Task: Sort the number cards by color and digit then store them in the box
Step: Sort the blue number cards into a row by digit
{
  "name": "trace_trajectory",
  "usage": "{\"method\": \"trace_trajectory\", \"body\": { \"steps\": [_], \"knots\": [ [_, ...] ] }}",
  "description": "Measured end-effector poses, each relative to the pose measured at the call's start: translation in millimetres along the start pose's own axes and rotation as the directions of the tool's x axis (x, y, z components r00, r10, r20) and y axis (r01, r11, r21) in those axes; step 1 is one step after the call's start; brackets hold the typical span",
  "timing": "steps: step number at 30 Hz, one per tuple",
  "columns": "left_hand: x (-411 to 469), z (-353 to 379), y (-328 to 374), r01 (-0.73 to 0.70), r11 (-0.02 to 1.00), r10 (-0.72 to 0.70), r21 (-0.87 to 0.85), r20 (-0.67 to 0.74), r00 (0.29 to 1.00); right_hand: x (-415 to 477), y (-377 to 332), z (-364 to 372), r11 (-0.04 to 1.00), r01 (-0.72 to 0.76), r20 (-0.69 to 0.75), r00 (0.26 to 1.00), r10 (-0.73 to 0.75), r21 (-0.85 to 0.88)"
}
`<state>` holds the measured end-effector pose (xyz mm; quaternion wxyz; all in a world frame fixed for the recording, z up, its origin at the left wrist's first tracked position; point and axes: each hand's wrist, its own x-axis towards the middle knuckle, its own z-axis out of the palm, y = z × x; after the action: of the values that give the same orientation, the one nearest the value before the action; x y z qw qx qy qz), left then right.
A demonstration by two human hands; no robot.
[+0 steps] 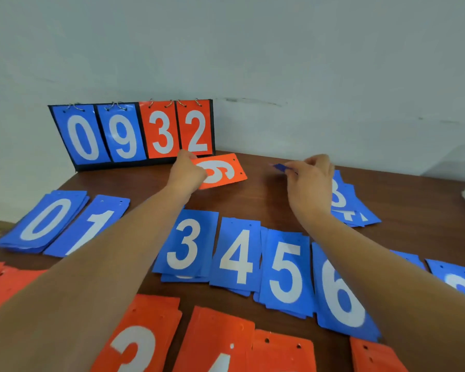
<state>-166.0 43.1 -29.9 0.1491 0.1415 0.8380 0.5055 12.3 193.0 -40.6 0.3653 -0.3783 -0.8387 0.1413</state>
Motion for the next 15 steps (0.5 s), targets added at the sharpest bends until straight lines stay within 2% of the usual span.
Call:
{"method": "trace_trajectory", "body": {
  "steps": [2,7,11,15],
  "knots": [
    [-21.3,-11.0,6.5,0.067,0.985,-0.063,-0.161,0.029,0.998,-8.4,-7.1,-20.2,1.0,0.002,-0.089,0.996,0.0,0.029],
    [-87.0,-26.2,22.1,0.24,0.862,-0.163,-0.446,0.204,0.965,-44.6,-35.4,-78.3,0.971,0.019,-0.154,0.988,0.018,0.238],
    [-148.2,-24.1,27.2,0.3,0.74,-0.104,-0.601,0.338,0.935,-84.4,-51.8,-121.5,0.929,0.114,-0.167,0.984,-0.057,0.353],
    [-204.4,-15.5,28.4,0.343,0.557,-0.048,-0.756,0.383,0.922,-131.3,-50.0,-146.9,0.931,0.162,-0.044,0.987,-0.156,0.328]
  ]
}}
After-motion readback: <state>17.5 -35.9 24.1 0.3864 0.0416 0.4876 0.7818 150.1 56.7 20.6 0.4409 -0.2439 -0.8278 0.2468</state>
